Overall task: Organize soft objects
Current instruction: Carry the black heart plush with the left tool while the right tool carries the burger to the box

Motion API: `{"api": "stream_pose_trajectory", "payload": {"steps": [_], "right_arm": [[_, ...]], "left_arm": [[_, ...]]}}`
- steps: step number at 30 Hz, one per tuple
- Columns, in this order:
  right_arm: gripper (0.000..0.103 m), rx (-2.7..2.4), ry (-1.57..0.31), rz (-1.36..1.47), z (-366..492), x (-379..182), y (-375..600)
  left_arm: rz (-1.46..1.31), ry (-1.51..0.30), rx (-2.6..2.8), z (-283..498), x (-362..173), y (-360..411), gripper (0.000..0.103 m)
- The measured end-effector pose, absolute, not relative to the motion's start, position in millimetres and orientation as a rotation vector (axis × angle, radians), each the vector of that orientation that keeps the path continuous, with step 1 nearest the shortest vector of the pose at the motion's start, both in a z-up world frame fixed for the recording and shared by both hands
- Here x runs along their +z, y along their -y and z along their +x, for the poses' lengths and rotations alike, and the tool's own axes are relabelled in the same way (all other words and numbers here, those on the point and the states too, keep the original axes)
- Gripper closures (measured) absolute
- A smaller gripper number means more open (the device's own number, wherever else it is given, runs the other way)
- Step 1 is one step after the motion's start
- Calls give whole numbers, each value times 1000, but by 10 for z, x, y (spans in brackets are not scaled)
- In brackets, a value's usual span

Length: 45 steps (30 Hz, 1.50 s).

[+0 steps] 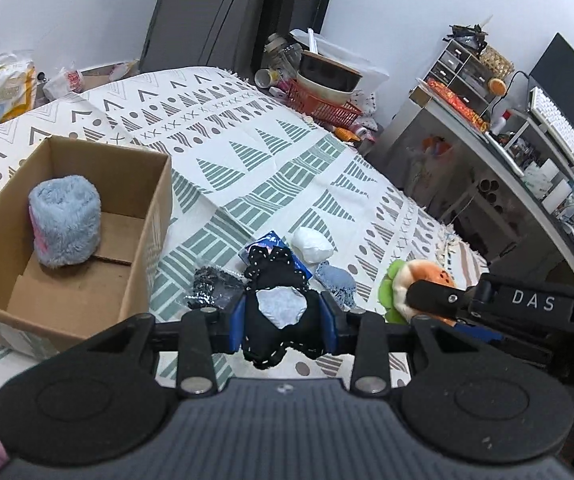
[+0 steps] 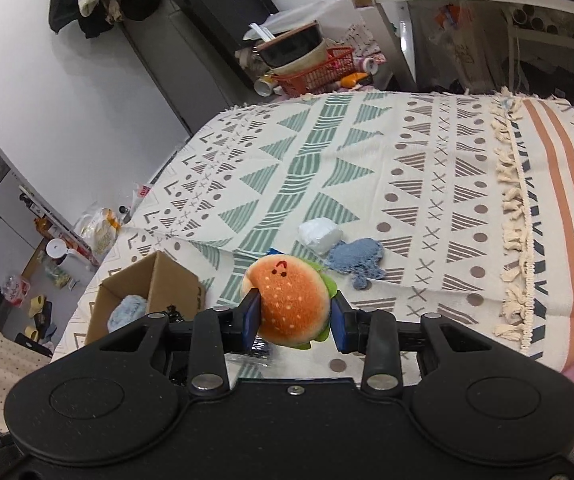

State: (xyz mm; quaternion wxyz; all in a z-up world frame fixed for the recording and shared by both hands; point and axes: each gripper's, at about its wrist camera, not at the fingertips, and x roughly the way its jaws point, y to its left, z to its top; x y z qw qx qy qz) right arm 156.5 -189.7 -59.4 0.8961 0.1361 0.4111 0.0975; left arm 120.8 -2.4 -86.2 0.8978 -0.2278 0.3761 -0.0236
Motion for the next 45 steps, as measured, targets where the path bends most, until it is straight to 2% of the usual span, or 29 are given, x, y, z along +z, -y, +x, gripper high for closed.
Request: {"api": "stream_pose_trajectory", "payload": {"steps": [20,38,45], "right_arm": [[68,320,-793,279,1645,-423,1074],[68,413,-862,278,1952,-678,358],[67,438,-902,294,2115,-848,172]], "left_arm": [[-533,-716,-8,1332,-668,-839,66],[-677,-773,279,1379,-1050,-1573,66],[-693,-828,354,1414,-1164,-1687,61]]}}
